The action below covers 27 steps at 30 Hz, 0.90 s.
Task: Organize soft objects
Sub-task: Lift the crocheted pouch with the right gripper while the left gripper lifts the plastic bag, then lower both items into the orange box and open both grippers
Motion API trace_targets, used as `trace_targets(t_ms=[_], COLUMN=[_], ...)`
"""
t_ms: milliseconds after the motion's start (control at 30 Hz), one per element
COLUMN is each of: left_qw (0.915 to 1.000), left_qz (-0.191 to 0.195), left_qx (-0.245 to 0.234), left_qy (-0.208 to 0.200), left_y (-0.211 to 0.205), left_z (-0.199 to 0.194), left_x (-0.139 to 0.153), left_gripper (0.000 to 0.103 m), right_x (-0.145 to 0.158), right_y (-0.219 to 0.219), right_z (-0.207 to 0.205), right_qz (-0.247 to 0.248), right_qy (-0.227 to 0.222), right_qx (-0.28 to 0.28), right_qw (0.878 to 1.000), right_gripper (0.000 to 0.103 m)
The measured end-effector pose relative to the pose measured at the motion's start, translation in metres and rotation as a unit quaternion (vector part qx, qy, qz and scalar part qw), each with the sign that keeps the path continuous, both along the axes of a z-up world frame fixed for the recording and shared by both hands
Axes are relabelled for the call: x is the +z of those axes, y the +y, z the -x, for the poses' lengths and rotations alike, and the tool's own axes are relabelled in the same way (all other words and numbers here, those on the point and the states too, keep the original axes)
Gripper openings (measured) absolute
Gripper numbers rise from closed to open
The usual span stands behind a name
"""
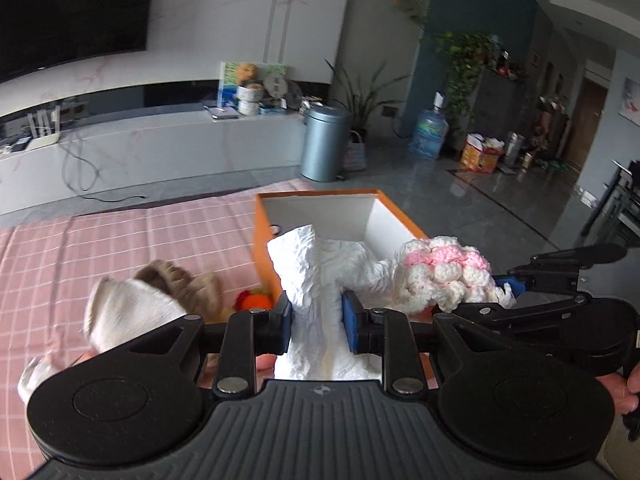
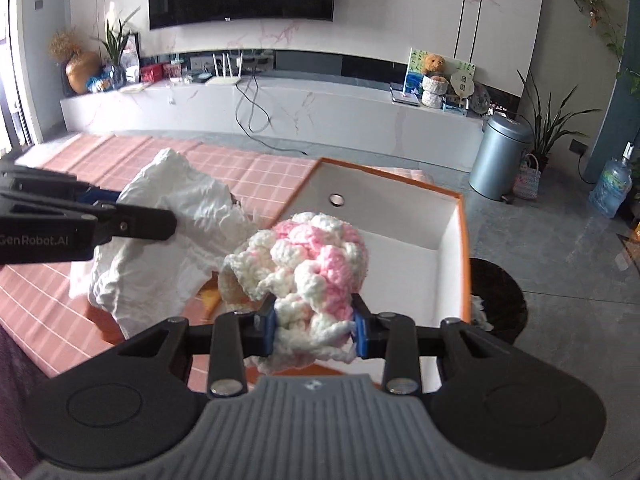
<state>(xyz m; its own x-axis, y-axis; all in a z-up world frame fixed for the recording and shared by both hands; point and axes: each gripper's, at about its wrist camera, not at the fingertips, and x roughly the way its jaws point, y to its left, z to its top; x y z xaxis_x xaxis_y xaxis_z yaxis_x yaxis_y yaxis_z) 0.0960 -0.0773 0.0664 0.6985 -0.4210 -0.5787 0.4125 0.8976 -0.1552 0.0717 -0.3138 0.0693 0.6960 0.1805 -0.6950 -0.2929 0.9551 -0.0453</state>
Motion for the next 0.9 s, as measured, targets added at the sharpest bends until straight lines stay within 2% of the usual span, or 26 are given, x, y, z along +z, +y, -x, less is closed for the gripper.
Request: trace_targets(t_ms=[167,367,533,733,767,900], left_qw=[0.9984,0.9904,0.9736,0.9568,0.9523,0.9442], left_qz=[-0.037,-0.111,-0.192,-0.236,-0.246,-0.266], left_qx=[-0.042,-0.082,-0.123,-0.163,-0.172,-0.186], left_qy=[0.002,0.009,0.001,0.048,0.052,0.054], left_y=[-0.043,-0.085,-0.116,-0.132,-0.136,-0.143], left_z=[-0.029,-0.056,-0.064,-0.078,-0.078,-0.082], left_x=[-0.002,-0.021,-0.04,-0.068,-0.071,-0.084], left_gripper=[0.029,0.029,0.029,0.031,0.032,0.034], right_x=[-0.009,-0.04,-0.066,-0.095,-0.099,-0.11], right_y=[-0.026,-0.031,-0.029,-0.032,-0.032,-0.029], right_z=[-0.039,-0.077,-0.106,-0.136,-0.14,-0.149], right_qz=[0.017,0.051,0.058,0.049,0.049,0.055], right_qy=[0.047,0.11,0.164,0.237,0.245,0.263], right_qx=[0.004,0.028,0.046,0.057,0.058,0.067], right_qw=[0.999,0.992,0.984,0.969,0.967,0.961], right_gripper=[0.035,0.035,0.036,0.038,0.038,0.042])
